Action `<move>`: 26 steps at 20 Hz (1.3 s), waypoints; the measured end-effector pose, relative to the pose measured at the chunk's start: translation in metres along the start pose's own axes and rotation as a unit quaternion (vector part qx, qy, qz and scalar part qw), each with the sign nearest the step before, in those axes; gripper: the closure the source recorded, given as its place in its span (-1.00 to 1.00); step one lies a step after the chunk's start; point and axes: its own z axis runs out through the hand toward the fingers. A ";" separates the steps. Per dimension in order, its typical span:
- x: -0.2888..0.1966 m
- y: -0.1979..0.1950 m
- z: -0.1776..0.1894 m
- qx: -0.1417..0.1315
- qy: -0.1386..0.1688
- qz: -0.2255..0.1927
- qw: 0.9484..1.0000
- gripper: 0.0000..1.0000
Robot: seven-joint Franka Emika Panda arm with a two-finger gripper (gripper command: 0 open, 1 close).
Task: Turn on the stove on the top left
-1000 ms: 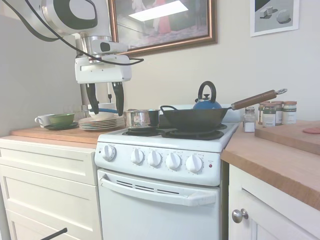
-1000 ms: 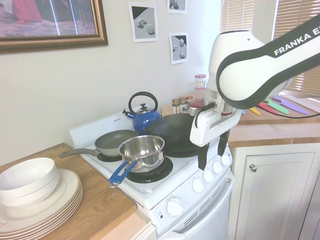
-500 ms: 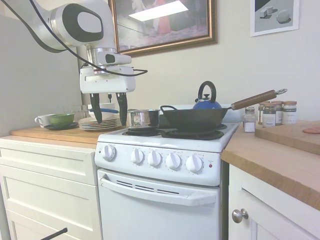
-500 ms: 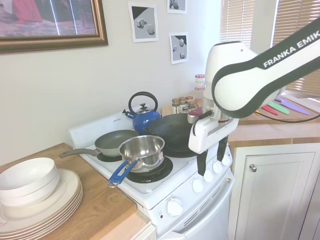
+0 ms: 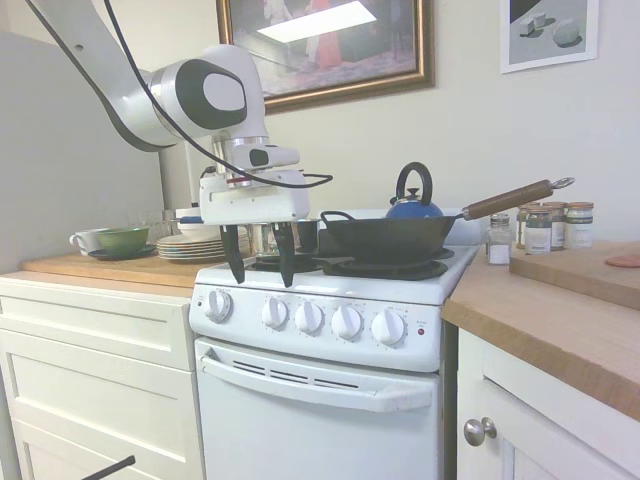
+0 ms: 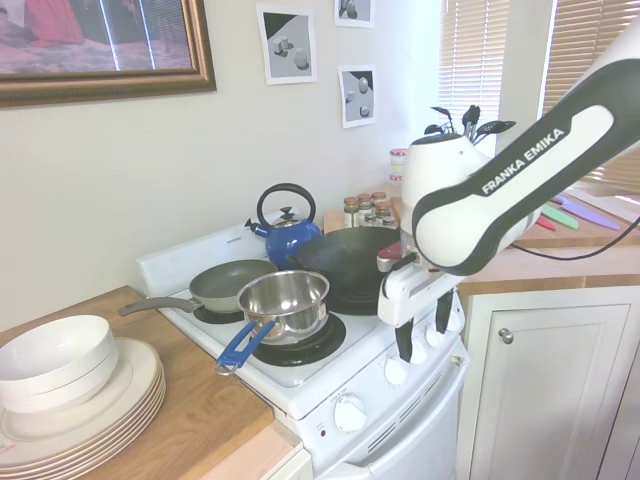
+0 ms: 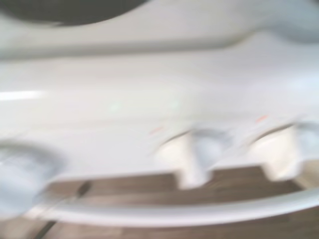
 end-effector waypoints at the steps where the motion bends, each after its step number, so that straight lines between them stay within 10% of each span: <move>1: 0.004 0.002 0.005 0.000 0.001 0.003 1.000 1.00; 26: 0.031 0.005 0.023 -0.020 0.034 0.047 0.998 1.00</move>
